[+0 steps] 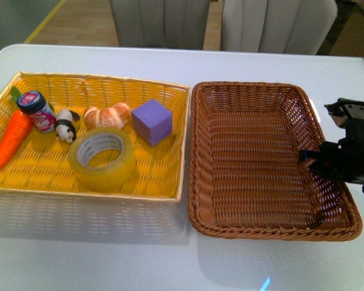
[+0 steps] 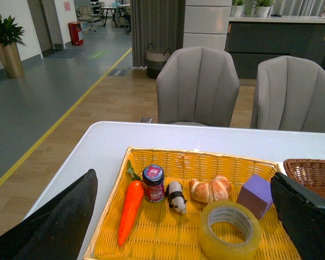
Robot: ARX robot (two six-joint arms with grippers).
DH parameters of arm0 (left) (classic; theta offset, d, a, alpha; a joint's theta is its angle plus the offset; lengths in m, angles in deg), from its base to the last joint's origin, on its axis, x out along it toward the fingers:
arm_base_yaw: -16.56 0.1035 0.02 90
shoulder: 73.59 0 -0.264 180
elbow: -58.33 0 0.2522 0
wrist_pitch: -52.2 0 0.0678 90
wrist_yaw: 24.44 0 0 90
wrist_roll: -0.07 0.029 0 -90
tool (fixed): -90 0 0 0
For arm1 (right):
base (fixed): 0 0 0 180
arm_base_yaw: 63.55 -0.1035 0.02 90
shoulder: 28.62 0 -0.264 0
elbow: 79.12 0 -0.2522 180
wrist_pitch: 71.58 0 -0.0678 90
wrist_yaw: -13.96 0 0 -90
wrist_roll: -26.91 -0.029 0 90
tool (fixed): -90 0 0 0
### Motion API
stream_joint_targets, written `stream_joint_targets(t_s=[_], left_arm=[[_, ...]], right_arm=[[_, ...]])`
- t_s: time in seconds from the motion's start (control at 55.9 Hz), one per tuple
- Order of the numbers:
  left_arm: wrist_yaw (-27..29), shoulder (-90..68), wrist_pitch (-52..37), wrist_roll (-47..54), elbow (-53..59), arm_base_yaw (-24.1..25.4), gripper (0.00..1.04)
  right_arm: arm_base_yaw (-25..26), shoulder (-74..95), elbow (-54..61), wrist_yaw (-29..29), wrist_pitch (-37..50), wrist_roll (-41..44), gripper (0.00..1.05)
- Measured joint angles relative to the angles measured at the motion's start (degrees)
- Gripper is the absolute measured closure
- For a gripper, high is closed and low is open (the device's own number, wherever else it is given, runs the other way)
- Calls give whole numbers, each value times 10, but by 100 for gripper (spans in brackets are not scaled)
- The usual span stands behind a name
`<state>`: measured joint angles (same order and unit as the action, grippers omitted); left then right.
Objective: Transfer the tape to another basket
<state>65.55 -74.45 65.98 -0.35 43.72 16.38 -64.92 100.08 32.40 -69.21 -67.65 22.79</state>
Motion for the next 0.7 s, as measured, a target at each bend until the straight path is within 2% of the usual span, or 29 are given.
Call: stream_joint_targets(t_s=[0.018,0.09,0.304,0.412,0.537,0.591,0.698], left_arm=[[0,0,0,0,0,0,9],[0,0,0,0,0,0,9],[0,0,0,0,0,0,9],[0,0,0,0,0,0,9],[0,0,0,0,0,0,9],[0,0,0,0,0,0,9],[0,0,0,0,0,0,9]], right_arm=[[-2,0,0,0,0,0,101],[-2,0,3,1,0,2,85],[15,-31,27,-2,15,7,53],[39,-101,60,-5,42,25,30],[64,-189,107,16,61,35,12],[72,-224,125,22,64,37,7],[95,-318,174,51,59,37,9]])
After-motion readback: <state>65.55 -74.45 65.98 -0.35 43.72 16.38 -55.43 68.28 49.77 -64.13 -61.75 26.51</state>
